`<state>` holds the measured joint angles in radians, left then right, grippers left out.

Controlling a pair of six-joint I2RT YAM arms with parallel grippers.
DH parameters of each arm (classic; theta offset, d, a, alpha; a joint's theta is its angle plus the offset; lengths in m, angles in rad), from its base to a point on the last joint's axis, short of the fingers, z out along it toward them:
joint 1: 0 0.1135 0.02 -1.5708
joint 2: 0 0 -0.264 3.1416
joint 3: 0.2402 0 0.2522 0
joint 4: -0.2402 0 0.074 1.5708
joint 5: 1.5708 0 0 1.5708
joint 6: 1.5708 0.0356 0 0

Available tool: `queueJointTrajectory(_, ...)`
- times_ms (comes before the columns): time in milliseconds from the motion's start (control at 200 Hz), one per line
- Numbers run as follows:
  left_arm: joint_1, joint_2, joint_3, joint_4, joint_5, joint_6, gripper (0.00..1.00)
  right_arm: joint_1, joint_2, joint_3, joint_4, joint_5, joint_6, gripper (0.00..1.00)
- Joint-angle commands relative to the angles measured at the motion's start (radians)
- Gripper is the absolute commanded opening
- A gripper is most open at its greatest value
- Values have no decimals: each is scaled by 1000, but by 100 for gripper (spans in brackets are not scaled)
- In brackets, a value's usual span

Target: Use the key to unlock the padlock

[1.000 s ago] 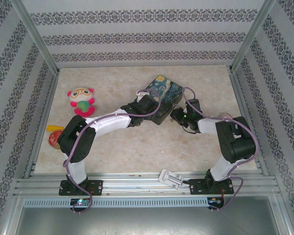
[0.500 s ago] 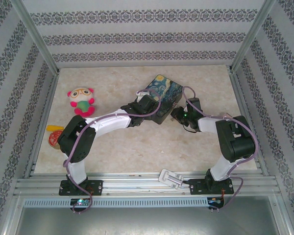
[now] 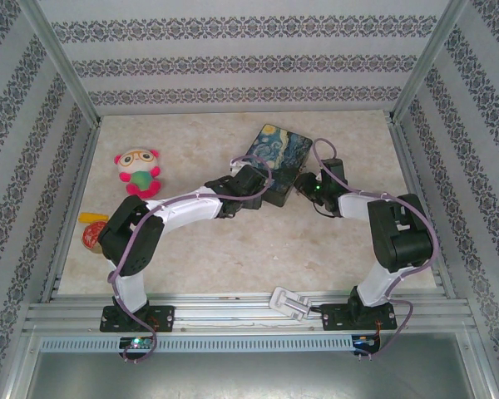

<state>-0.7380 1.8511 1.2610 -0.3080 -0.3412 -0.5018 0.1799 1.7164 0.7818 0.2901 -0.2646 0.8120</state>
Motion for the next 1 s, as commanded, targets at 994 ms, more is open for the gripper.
queueJointTrajectory(994, 0, 209, 327, -64, -70, 155, 99, -19, 104, 143, 86, 31, 57, 16)
